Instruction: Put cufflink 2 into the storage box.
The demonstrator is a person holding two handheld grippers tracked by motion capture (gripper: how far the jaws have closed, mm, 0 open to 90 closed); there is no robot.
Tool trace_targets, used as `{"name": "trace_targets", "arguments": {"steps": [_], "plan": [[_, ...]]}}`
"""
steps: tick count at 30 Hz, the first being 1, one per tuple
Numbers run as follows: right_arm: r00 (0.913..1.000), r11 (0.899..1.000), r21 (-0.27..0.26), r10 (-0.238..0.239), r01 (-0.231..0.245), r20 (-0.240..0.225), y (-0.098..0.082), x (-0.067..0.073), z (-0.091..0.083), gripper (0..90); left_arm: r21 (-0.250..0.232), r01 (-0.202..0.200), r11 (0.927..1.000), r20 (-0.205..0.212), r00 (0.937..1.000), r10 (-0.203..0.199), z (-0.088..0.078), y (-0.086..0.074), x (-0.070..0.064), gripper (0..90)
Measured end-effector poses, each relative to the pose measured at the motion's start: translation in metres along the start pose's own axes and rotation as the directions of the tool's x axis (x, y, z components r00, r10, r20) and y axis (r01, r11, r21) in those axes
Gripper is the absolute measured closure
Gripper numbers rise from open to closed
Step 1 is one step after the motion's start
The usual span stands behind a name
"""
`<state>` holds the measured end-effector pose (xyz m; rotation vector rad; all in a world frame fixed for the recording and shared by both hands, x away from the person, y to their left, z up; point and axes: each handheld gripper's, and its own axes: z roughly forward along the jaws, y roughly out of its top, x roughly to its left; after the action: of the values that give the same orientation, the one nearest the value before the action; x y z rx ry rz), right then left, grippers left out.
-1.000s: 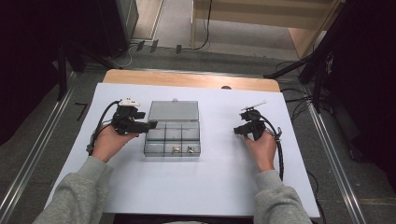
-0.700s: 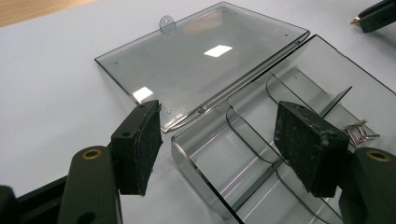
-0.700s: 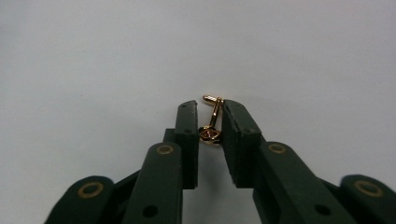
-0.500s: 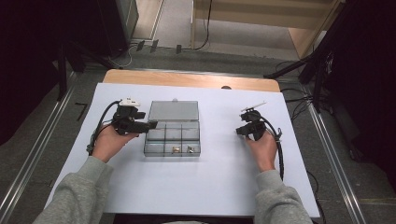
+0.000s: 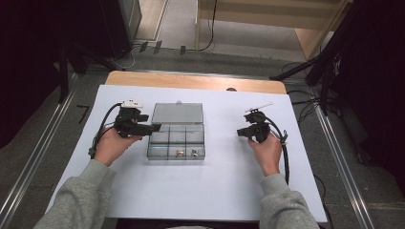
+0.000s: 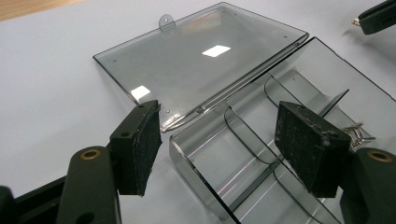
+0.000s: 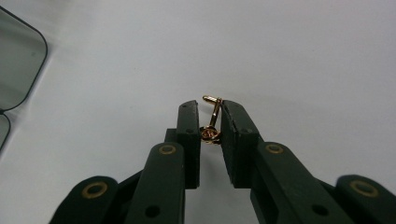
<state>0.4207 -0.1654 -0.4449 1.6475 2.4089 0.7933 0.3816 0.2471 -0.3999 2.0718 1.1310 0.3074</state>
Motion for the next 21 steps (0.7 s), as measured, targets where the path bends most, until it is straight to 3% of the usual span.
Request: {"name": "trace_targets", "arguments": {"steps": [12, 21], "plan": [[0.9977, 0.998, -0.025, -0.057, 0.056, -0.036, 0.005, 0.018, -0.007, 79.8, 0.02, -0.008, 0.9998, 0.004, 1.0, 0.008, 0.003, -0.001, 0.0, 32.0], [0.9935, 0.996, -0.047, -0.075, 0.072, -0.085, 0.008, 0.029, -0.012, 79.8, 0.021, -0.014, 0.9997, 0.002, 0.9999, 0.014, 0.003, -0.001, -0.001, 32.0]]}}
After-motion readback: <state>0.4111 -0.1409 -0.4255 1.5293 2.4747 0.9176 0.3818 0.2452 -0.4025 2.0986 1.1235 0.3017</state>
